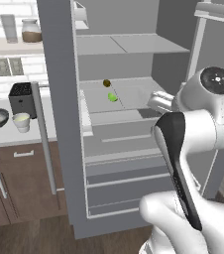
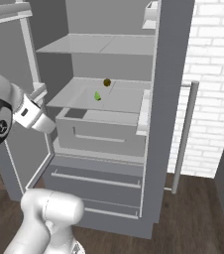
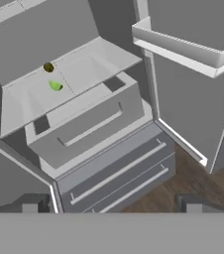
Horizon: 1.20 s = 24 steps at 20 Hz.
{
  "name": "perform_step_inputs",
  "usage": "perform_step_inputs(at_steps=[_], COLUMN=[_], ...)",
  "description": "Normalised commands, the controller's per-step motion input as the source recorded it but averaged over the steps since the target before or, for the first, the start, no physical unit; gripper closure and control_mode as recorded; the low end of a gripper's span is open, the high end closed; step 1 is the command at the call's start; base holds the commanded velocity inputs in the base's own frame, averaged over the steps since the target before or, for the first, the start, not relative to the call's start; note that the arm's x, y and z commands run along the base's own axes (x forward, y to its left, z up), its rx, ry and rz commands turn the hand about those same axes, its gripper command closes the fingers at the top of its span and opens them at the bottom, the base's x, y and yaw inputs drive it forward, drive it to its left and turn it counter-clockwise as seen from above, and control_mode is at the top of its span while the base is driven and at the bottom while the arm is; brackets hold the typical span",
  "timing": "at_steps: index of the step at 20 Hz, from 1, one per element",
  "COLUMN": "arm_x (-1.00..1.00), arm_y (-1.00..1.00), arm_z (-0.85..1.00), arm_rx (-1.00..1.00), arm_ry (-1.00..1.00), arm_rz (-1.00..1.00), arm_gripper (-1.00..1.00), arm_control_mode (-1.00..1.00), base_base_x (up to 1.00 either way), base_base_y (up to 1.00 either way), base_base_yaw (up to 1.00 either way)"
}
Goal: Grab a lemon wedge from the fridge and one ice cube from the ice bowl, and put them in the glass of lemonade.
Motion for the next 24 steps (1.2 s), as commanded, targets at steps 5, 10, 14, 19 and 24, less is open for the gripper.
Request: perform_step_inputs(at_steps=[5,10,14,19,24], arm_x=[-0.19,-0.54,-0.16,-0.06,0.38], arm_y=[0.0,-0.1,-0.01,0.0,-0.1], arm_z=[0.0,0.02,0.02,0.0,0.0], arm_rx=[0.0,0.0,0.0,0.0,0.0], arm_ry=[0.0,0.0,0.0,-0.02,0.0], arm_rz=[0.14,0.12,-0.01,0.0,0.04], arm_gripper=[-1.0,-1.0,-1.0,-1.0,-1.0], arm_control_mode=[-1.0,-1.0,-1.0,-1.0,-1.0], base_base_x=[0.0,0.0,0.0,0.0,0.0], base_base_y=[0.0,0.0,0.0,0.0,0.0], base_base_yaw=[0.0,0.0,0.0,0.0,0.0])
